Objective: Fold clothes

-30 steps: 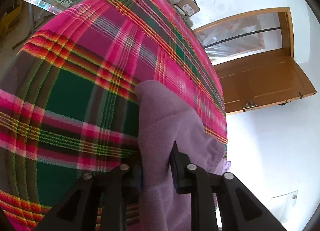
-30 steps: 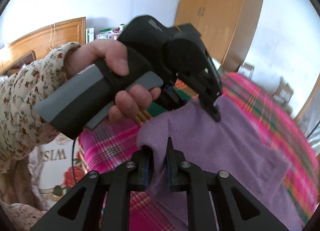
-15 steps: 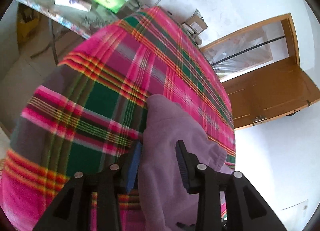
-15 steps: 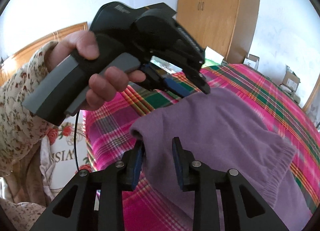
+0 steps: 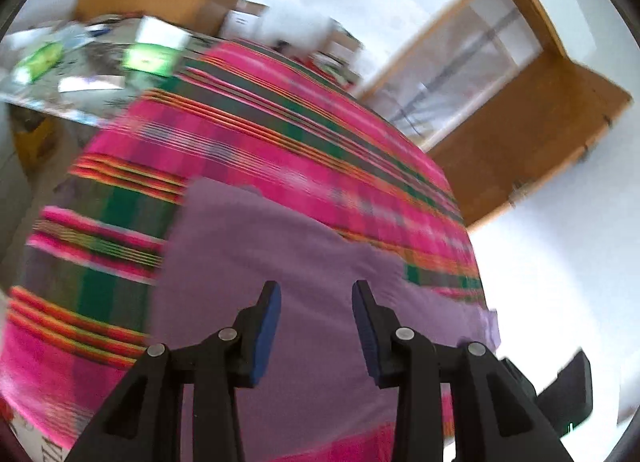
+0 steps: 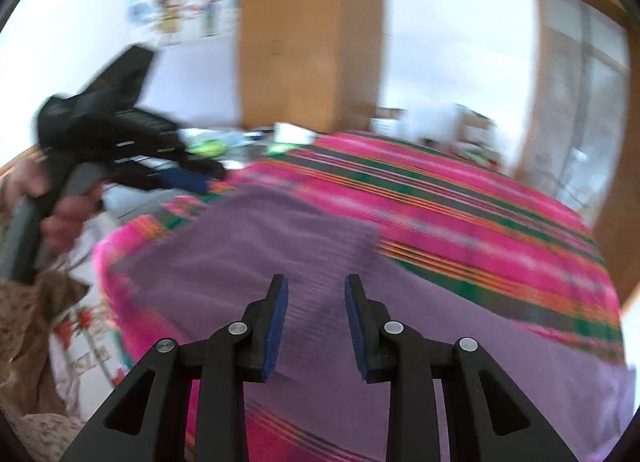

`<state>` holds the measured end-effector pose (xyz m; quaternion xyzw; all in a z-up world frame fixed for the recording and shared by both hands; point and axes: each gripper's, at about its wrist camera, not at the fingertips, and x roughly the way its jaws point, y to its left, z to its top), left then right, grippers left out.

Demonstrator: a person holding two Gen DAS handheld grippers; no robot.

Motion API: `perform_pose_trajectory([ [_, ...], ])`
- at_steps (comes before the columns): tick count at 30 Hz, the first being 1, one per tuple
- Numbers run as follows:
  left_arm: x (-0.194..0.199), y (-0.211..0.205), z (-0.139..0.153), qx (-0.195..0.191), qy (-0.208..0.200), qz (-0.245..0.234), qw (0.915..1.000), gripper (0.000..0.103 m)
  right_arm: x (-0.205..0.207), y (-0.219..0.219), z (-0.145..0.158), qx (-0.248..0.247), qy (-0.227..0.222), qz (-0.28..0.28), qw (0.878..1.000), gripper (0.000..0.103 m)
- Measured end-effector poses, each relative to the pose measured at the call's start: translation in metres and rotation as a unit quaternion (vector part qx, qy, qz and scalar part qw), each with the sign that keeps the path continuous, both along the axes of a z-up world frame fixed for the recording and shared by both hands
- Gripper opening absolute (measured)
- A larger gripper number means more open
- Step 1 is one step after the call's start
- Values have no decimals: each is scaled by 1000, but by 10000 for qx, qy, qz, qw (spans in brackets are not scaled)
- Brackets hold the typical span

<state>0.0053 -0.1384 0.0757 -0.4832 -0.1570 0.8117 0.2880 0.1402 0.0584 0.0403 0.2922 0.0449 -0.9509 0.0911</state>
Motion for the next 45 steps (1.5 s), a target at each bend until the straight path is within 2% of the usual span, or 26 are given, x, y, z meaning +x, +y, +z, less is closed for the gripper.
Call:
perform_pose_trajectory([
  [2, 8, 21, 3, -175, 214, -143, 9995, 37, 3, 31, -7, 33, -127, -488, 9987, 31],
  [4, 14, 43, 3, -164, 302, -376, 9987, 37, 6, 60, -18, 139, -289, -991, 9946, 31],
  [6, 15, 61, -2, -102, 208, -602, 9979, 37, 10, 90, -28, 211, -462, -1503, 9873, 31],
  [9, 23, 91, -9, -245, 145, -953, 9950, 37, 19, 131, -40, 89, -677, -2114, 9750, 31],
  [15, 42, 142, -20, -524, 180, -1540, 9865, 37, 41, 190, -53, 75, -833, -3032, 9493, 31],
  [18, 48, 160, -28, -480, 64, -1744, 9835, 37, 58, 214, -55, 33, -815, -3396, 9370, 31],
  [24, 60, 199, -46, -581, -144, -2152, 9747, 37, 76, 240, -56, 54, -768, -3704, 9257, 31],
  [29, 67, 222, -59, -697, -232, -2272, 9711, 37, 87, 255, -57, 119, -730, -3867, 9192, 31],
  [32, 73, 231, -62, -778, -226, -2366, 9682, 37, 97, 273, -58, 147, -654, -4217, 9043, 31],
  [36, 77, 240, -63, -795, -150, -2413, 9671, 37, 118, 309, -54, -567, -517, -4514, 8890, 31],
  [38, 78, 244, -62, -812, -133, -2419, 9668, 37, 125, 322, -54, -947, -469, -4497, 8869, 33],
  [39, 79, 246, -62, -844, -93, -2429, 9663, 37, 127, 328, -53, -1132, -447, -4473, 8861, 35],
  [41, 80, 251, -61, -884, -35, -2449, 9655, 37, 129, 335, -55, -1353, -476, -4430, 8850, 51],
  [43, 80, 255, -61, -884, -41, -2489, 9645, 37, 130, 342, -58, -1554, -502, -4401, 8830, 56],
  [45, 81, 260, -60, -922, -13, -2520, 9633, 37, 131, 348, -61, -1784, -488, -4394, 8790, 56],
])
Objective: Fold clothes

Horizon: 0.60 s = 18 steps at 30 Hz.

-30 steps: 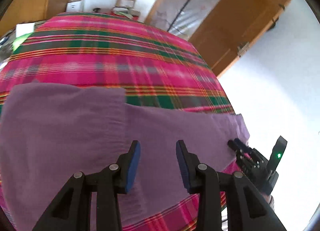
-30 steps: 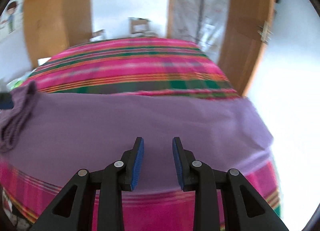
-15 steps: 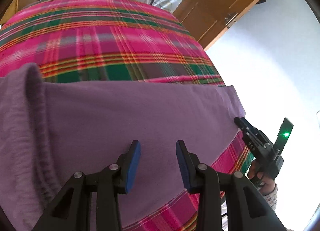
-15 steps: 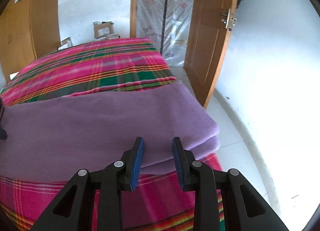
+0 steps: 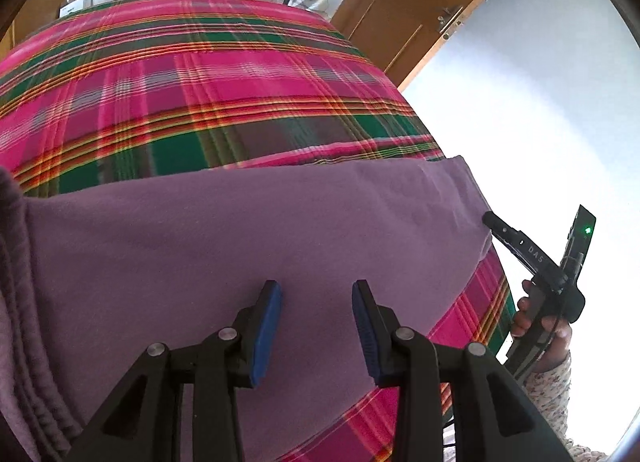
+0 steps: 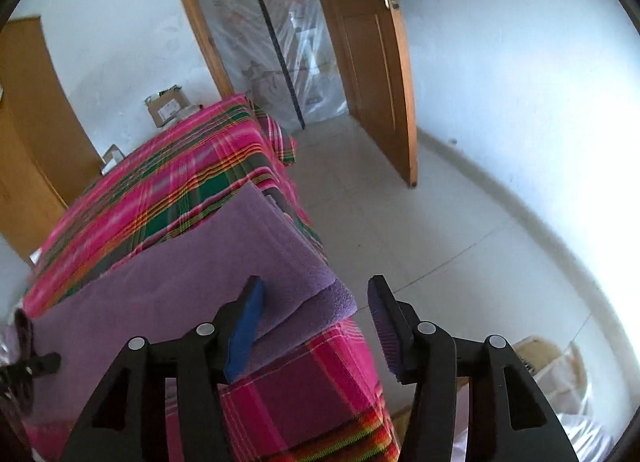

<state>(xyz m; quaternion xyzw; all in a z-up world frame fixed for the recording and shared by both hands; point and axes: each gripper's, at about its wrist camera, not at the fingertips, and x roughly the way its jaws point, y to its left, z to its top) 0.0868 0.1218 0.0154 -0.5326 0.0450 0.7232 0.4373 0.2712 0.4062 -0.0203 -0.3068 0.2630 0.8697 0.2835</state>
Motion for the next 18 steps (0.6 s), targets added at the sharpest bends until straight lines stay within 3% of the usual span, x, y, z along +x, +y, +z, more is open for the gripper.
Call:
perform_pose_trajectory([
  [7, -1, 8, 0, -7, -47, -28, 10000, 37, 2, 25, -7, -884, 393, -81, 9953, 56],
  [9, -2, 9, 0, -10, -75, -4, 10000, 37, 2, 26, -5, -934, 416, -110, 9947, 55],
  [15, 0, 13, 0, -31, -70, 0, 10000, 38, -6, 17, -1, -708, 289, 13, 9971, 35],
  [17, -1, 14, 0, -39, -82, 2, 10000, 38, -9, 15, 1, -550, 199, 56, 9983, 19],
  [18, -1, 14, 0, -44, -88, 3, 10000, 38, -11, 13, 2, -503, 197, 87, 9985, 18],
])
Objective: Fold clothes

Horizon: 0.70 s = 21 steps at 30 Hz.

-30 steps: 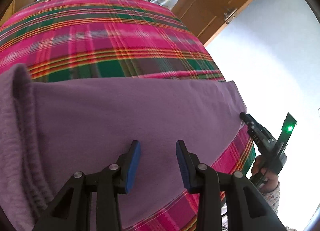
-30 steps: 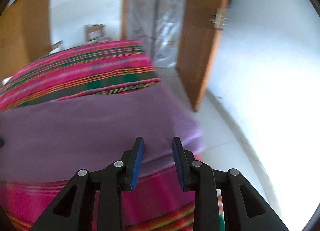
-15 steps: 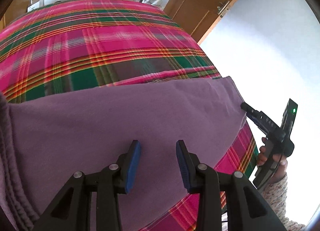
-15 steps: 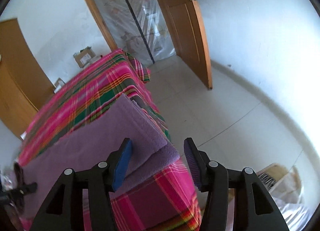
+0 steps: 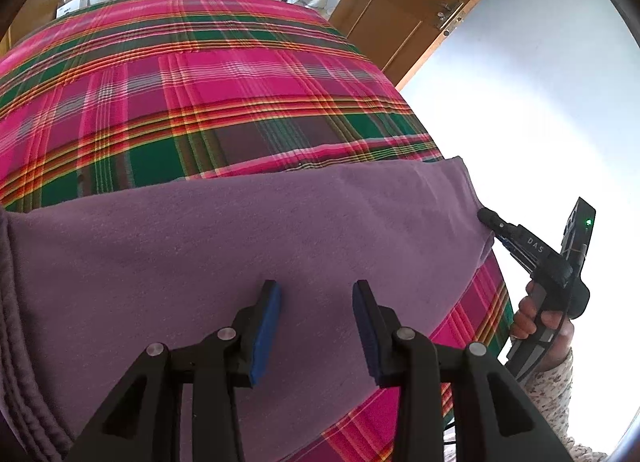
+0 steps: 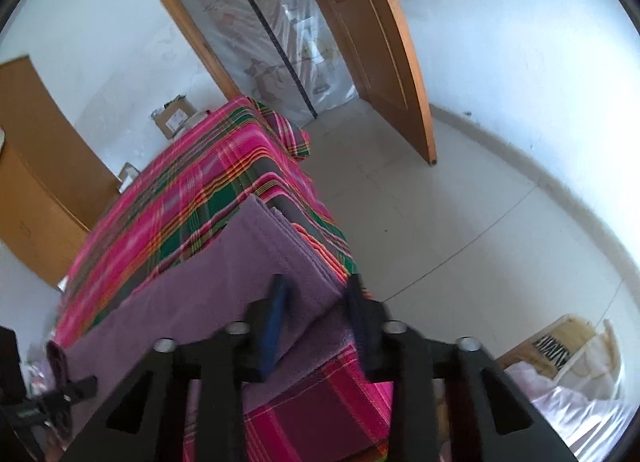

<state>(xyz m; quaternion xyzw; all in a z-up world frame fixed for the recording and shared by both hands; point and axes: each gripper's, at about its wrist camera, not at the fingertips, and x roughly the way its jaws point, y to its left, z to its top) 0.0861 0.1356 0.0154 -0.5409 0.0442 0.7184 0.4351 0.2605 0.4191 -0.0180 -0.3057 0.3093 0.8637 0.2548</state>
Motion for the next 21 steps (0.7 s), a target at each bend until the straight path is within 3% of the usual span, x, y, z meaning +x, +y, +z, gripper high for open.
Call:
perform_pose_trajectory([
  [2, -1, 0, 0, 5, -32, 8, 10000, 38, -2, -3, 5, 98, 68, 98, 9999, 10],
  [8, -2, 0, 0, 19, -111, 13, 9999, 38, 9, -7, 33, 268, 554, 132, 9980, 9],
  [11, -3, 0, 0, 32, -145, 16, 9999, 38, 11, -8, 38, 299, 570, 98, 9979, 9],
  [17, -1, 1, 0, 8, -131, 16, 9999, 38, 3, 4, 9, -33, 244, -32, 9997, 9],
  [21, 0, 3, 0, 20, -175, -3, 9998, 38, 3, 1, 0, 12, 141, -21, 9999, 9],
])
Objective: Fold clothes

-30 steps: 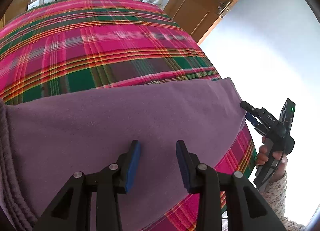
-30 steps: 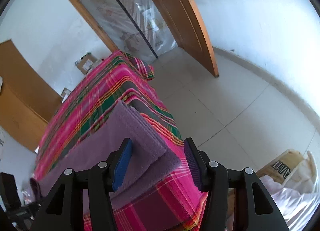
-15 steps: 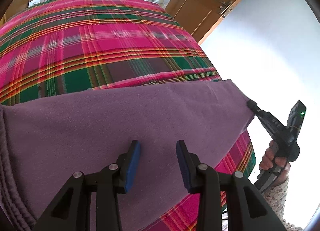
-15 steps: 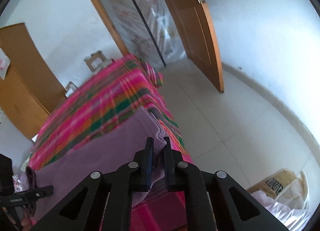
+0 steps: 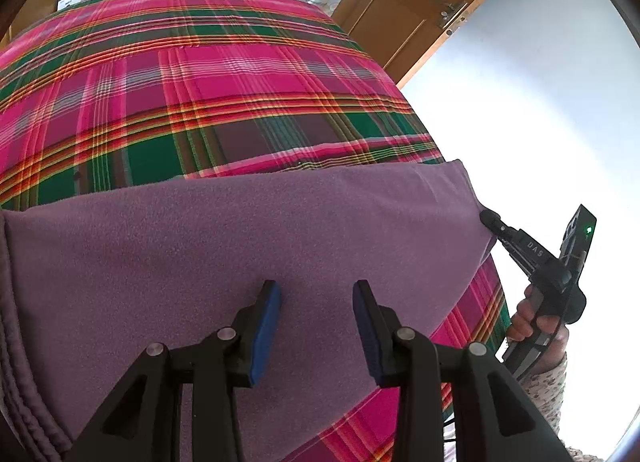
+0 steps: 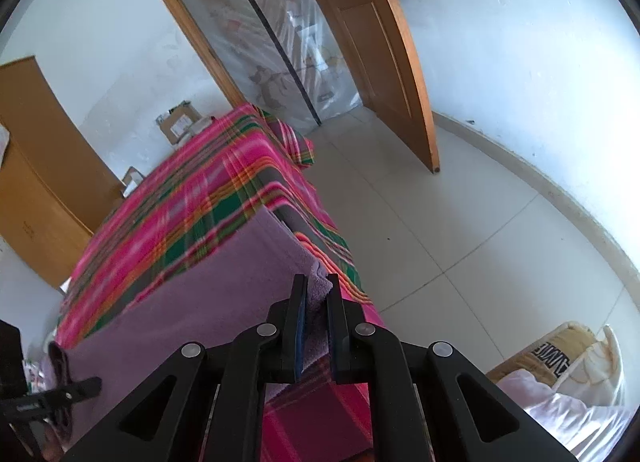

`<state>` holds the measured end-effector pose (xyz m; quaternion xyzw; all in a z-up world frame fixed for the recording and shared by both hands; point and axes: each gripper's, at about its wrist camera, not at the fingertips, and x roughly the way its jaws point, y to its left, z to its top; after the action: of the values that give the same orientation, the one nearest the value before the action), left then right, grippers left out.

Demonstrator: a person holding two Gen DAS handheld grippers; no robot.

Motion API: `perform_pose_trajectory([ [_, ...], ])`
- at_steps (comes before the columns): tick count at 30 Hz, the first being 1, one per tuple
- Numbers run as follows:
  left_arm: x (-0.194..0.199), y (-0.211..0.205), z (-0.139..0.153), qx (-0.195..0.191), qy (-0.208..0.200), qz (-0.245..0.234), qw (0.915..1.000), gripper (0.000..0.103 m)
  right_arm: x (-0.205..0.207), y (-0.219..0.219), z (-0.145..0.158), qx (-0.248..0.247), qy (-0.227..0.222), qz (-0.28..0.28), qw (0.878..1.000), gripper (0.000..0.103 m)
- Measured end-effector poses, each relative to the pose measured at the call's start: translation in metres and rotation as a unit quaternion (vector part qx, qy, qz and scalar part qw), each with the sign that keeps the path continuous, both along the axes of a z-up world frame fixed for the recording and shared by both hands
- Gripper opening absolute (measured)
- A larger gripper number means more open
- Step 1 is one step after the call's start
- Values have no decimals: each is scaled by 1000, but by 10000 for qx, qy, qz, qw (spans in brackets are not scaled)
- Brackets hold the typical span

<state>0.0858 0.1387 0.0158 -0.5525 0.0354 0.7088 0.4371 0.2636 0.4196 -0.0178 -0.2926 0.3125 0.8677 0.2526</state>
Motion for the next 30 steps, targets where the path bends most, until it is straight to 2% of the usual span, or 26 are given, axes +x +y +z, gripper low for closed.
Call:
perform_pose_trajectory([
  [5, 9, 13, 1, 58, -39, -210, 9998, 38, 1, -6, 3, 228, 10, 77, 9997, 9],
  [10, 22, 27, -2, 20, 0, -423, 9991, 38, 3, -14, 16, 430, 236, 179, 9986, 9],
  [21, 34, 32, -1, 62, 52, -546, 9985, 38, 2, -40, 61, 816, 731, 572, 9923, 9],
  [30, 37, 29, -2, 92, 60, -623, 9980, 38, -8, -79, 96, 1097, 1030, 1065, 9829, 9],
])
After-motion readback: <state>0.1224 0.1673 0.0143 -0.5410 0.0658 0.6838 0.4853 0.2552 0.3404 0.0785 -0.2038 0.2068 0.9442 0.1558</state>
